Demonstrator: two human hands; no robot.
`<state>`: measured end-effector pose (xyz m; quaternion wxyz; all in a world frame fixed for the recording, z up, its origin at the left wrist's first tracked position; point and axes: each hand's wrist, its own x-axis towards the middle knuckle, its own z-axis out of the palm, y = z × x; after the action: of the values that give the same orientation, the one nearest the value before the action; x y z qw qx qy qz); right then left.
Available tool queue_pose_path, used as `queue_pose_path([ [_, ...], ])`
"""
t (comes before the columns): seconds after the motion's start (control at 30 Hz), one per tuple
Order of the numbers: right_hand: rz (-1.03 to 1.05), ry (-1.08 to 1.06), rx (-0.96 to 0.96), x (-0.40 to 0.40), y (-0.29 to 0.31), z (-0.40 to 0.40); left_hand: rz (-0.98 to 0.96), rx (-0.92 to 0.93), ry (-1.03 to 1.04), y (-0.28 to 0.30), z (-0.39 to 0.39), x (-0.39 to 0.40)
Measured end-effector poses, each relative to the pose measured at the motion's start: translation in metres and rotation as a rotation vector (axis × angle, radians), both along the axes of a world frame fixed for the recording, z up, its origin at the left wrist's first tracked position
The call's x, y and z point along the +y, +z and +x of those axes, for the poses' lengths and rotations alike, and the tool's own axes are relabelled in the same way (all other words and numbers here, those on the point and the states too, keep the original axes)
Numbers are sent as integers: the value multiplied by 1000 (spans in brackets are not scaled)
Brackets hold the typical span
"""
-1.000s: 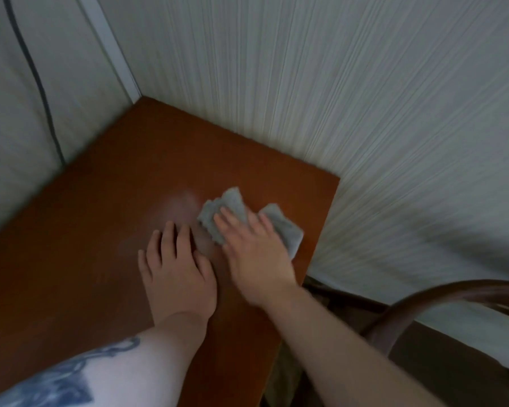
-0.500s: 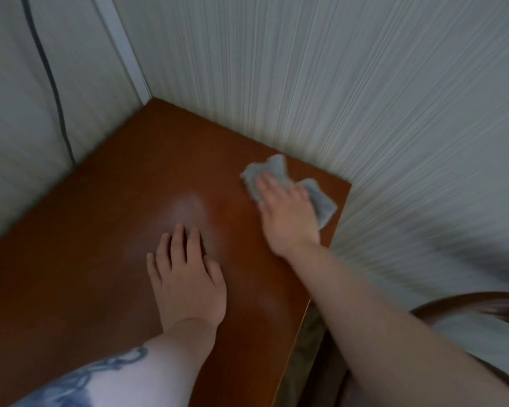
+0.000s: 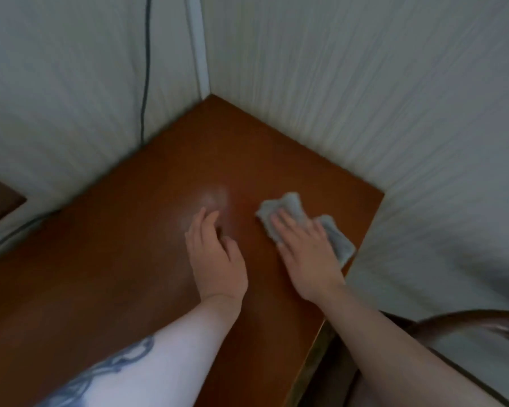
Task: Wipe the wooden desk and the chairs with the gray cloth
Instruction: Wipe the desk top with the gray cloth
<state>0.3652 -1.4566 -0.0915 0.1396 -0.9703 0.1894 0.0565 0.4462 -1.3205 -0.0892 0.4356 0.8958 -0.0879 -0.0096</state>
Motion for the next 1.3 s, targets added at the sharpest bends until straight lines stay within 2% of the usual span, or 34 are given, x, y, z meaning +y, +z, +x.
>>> queue_pose_path([
  [0.07,-119,-284,13,-2,-6,-18,156,-29,137,1,14,23],
  [0.13,-191,-305,8,35,-4,-24,267,-43,247,-1,32,52],
  [0.27,-68,266,-33,107,3,21,307,-7,292,-13,43,76],
  [0.33,63,433,-39,110,12,64,332,-15,261,-14,42,72],
  [0.37,107,451,-14,102,12,83,353,-5,259,-13,43,71],
  [0.43,58,370,25,77,5,110,389,11,250,-15,45,69],
  [0.57,-78,-129,-11,26,-1,94,437,23,210,-15,44,69],
  [0.63,-129,-300,-11,37,-4,75,446,16,167,-15,44,68],
  [0.67,-157,-296,-25,52,-4,71,451,8,151,-16,44,68],
  [0.73,-112,-70,-38,86,-4,77,463,6,130,-18,45,67],
  [0.8,-17,307,-14,103,0,96,495,-5,123,-18,45,67],
  [0.87,49,464,-7,86,5,122,579,-32,59,-15,44,66],
  [0.9,41,424,11,68,4,132,622,-52,-5,-14,44,65],
  [0.97,-5,155,27,30,1,136,666,-67,-125,-9,47,58],
  [1.03,-72,-145,-11,-1,-5,113,608,-83,-143,-6,56,40],
  [1.1,-153,-309,-46,-4,-10,81,523,-74,-98,-1,67,17],
  [1.2,-203,-332,-51,21,-15,60,483,5,-22,-7,76,-9],
  [1.3,-146,-113,-46,25,-10,80,529,21,15,-14,78,-16],
])
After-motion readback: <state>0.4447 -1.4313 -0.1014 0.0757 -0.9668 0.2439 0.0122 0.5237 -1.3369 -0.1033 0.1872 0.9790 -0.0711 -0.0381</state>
